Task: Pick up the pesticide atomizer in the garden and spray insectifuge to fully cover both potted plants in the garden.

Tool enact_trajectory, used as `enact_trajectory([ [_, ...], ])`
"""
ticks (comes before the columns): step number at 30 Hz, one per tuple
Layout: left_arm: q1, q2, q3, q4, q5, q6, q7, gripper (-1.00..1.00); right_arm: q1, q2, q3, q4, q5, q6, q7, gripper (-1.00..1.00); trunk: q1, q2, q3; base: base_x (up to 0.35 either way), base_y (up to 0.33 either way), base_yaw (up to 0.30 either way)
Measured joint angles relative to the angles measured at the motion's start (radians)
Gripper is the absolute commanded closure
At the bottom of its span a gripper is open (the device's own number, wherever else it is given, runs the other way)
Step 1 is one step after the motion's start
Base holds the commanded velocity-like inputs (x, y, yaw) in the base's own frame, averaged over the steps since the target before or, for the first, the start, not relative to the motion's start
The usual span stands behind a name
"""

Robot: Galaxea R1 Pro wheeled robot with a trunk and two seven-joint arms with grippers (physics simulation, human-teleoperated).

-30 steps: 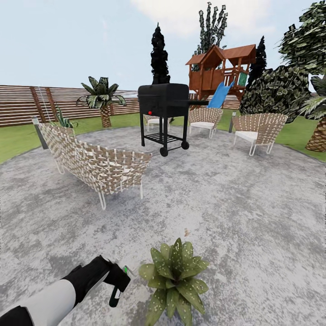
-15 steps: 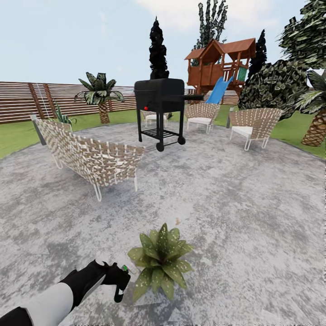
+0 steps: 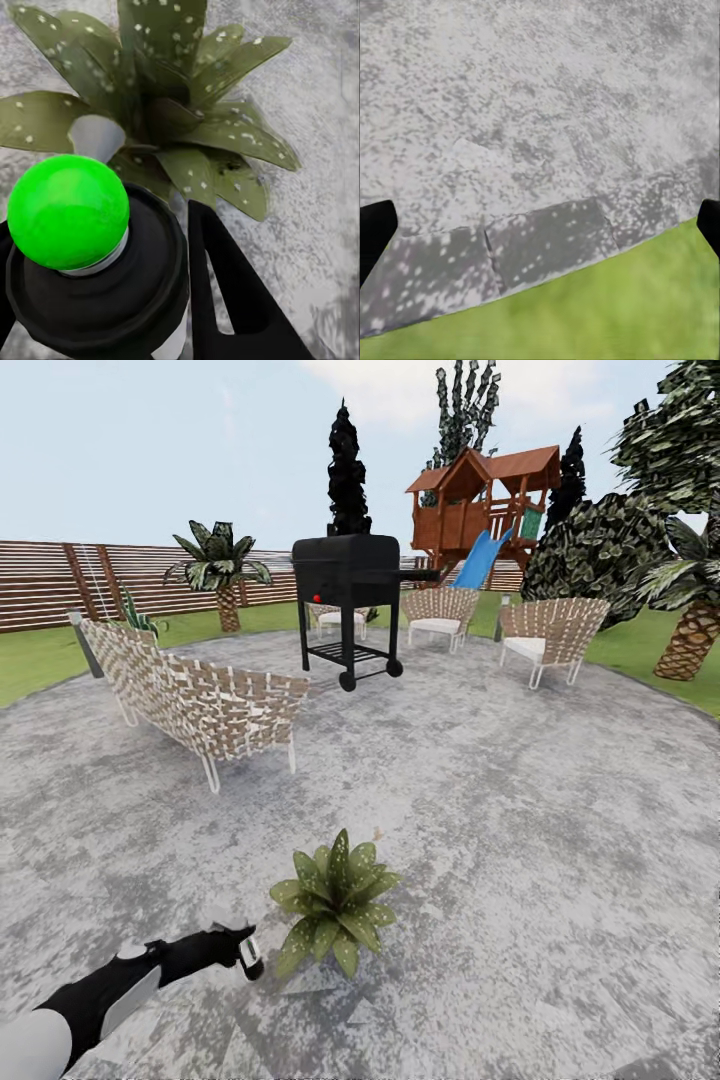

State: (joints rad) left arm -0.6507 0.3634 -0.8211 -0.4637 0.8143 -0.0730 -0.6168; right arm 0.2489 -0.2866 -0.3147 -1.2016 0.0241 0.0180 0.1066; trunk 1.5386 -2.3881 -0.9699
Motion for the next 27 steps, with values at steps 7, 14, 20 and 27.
enact_trajectory([
  [7,0.178,0.104,-0.003,-0.841,0.080,0.169,0.655,1.00,-0.362,0.062,0.003,-0.203,0.003,0.515,-0.231,-1.00,0.000,0.000,0.000,-0.003,-0.002,-0.009],
  [14,0.192,0.105,0.002,-1.033,0.094,0.448,0.764,1.00,-0.451,0.067,0.011,-0.205,0.006,0.604,-0.228,-1.00,0.000,0.000,0.000,0.000,0.000,-0.010],
  [20,0.192,0.047,0.002,-1.034,0.093,0.450,0.770,1.00,-0.451,0.067,0.022,-0.205,0.006,0.603,-0.024,-1.00,0.000,0.000,0.000,0.000,0.000,0.000],
  [27,0.192,-0.127,0.003,-1.022,0.091,0.537,0.809,1.00,-0.450,0.067,0.021,-0.211,0.009,0.592,0.069,-1.00,0.000,0.000,0.000,0.000,0.000,-0.001],
])
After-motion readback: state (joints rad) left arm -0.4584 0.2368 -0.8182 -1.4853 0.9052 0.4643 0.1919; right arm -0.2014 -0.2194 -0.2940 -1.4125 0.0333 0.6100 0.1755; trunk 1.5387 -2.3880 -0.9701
